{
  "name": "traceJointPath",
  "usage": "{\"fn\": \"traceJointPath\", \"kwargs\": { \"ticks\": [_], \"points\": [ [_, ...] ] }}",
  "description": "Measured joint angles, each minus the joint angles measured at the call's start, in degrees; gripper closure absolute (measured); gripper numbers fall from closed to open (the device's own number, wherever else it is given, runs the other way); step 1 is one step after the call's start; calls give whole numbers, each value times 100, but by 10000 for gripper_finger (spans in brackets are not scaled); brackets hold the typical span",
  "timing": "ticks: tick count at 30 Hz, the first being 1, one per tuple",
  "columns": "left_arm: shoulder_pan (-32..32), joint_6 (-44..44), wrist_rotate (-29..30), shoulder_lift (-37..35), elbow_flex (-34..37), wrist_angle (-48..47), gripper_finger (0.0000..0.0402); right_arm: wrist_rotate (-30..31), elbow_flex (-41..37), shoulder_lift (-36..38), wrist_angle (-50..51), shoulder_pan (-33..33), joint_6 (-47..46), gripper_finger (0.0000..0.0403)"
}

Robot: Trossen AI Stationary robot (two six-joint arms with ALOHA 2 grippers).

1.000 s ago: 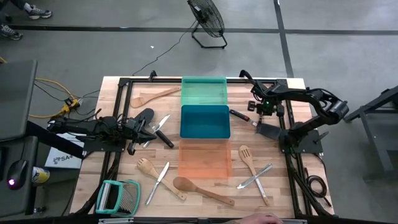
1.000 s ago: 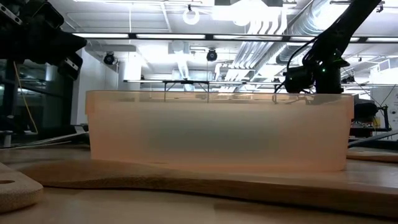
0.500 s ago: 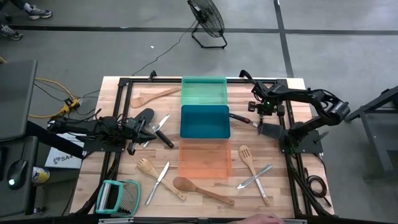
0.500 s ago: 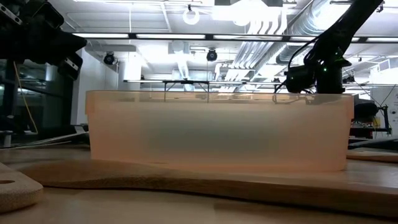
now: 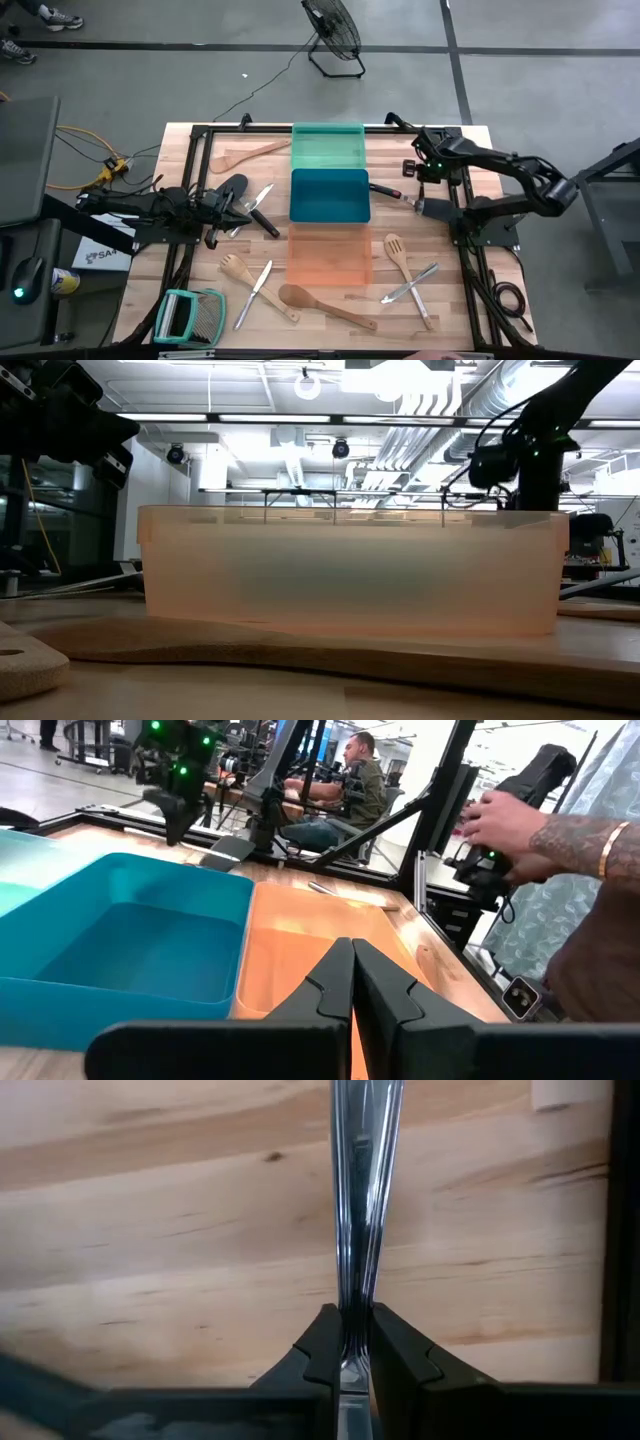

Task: Pick & Place Kitchen Items
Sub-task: Put the silver knife into the orange bin

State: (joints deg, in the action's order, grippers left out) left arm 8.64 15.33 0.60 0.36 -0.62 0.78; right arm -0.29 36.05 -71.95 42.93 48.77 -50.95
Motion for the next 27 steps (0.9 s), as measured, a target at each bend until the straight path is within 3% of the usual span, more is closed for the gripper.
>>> {"fn": "traceJointPath", "kwargs": {
  "ticks": [9,16,27],
  "points": [
    [0,-2,0,0,0,0,402,-784,9,1064,-384,-400,292,377],
    [0,-2,0,0,0,0,402,-890,11,1598,-849,-1057,393,377],
    [0,-2,0,-2,0,0,402,-890,15,1970,-2387,-2589,1426,377]
  ]
}}
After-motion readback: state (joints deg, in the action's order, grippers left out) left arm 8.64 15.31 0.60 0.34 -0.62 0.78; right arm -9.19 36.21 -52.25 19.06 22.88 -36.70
